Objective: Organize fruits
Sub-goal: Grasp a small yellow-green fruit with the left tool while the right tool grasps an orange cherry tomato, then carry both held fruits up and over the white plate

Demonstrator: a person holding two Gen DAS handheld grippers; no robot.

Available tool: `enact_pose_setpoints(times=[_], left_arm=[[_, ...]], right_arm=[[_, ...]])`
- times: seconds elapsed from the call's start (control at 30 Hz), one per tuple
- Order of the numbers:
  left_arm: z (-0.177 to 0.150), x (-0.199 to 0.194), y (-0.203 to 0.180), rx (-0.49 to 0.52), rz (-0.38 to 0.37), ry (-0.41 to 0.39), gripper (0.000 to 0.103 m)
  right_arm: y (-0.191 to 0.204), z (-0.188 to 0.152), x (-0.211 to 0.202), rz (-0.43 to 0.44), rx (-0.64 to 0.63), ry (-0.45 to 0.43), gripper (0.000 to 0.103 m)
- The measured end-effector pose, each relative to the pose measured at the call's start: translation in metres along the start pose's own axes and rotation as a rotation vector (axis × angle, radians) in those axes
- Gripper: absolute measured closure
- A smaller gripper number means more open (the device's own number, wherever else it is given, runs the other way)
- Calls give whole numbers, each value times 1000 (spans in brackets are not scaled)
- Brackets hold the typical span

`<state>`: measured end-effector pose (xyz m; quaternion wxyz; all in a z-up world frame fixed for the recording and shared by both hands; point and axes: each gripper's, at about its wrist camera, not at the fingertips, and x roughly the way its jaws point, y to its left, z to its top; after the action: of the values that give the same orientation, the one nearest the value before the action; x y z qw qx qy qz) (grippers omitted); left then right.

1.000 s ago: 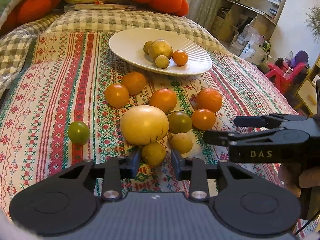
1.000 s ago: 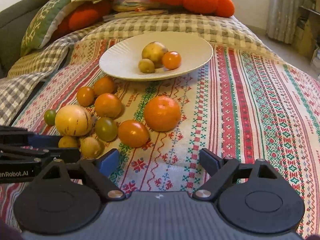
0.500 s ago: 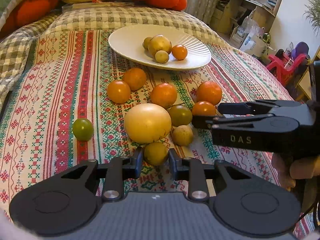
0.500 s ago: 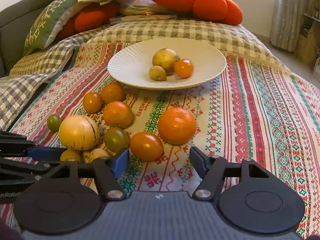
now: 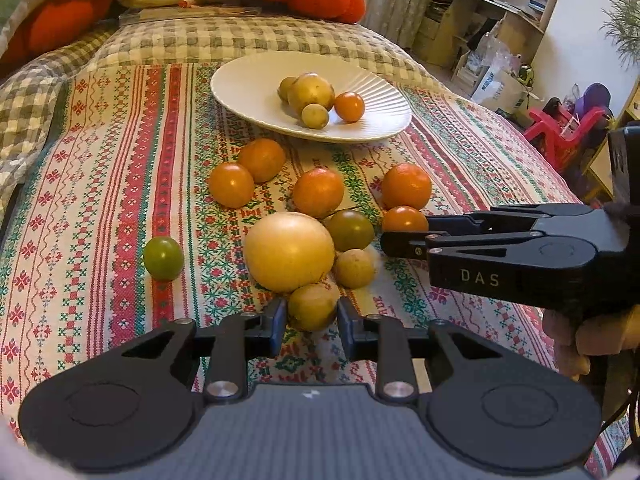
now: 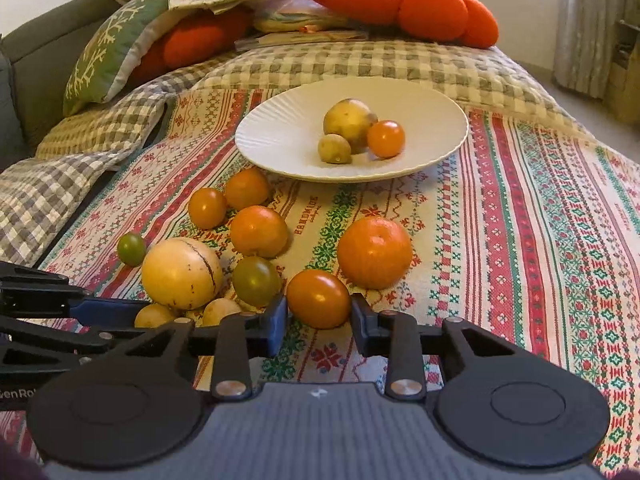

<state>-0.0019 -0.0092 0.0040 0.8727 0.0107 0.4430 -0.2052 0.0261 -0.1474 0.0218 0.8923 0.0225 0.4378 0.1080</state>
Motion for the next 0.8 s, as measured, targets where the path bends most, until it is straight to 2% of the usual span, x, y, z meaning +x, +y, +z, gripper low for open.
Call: enact_pose_setpoints(times=[0.37, 0.8], left_arm=[[0, -6, -10, 43, -30, -9, 85], [5, -18, -20, 74, -63, -70, 85]], right_arm=[[-6, -1, -11, 7, 18, -7, 73], [-8, 4, -24, 18, 41, -48, 73]])
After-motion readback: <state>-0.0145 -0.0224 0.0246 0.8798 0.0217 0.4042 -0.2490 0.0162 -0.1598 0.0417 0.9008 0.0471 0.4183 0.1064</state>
